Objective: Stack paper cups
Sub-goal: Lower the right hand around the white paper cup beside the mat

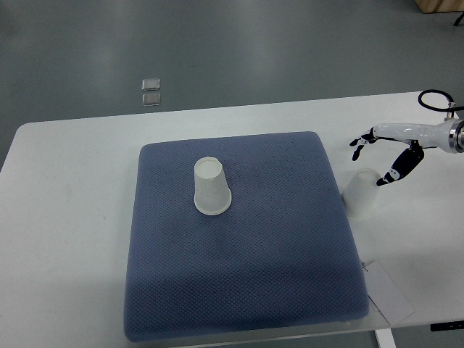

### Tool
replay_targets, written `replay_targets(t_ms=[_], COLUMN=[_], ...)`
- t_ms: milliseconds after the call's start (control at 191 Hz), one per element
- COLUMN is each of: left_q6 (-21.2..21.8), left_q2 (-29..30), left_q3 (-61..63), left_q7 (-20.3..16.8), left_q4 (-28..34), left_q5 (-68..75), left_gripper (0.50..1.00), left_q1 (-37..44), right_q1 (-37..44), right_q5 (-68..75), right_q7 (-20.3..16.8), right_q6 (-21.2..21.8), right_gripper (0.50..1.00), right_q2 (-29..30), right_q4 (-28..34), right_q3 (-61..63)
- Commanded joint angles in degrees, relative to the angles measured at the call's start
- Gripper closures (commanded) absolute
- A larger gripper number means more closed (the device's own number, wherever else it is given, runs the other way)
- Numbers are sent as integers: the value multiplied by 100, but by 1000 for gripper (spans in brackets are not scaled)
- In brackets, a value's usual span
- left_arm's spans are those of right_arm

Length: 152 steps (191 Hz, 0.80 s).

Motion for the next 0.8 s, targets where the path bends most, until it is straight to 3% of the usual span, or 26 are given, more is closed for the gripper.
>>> replay_targets(t_ms=[0,315,792], left_q6=[0,0,0], left_q2=[0,0,0], left_q3=[0,0,0], left_q7=[-1,-1,-1], left_q4=[0,0,0], left_q5=[0,0,0], left_gripper=[500,500,500], left_q1=[0,0,0], right_q1=[-20,-29,-46], right_q5=[-21,-39,-74], right_q7=[-2,7,7], right_q6=[5,-13,-479], right_gripper=[593,593,595], right_q2=[18,18,194], right_q4=[0,-9,-97], right_q3=[-66,-295,-611])
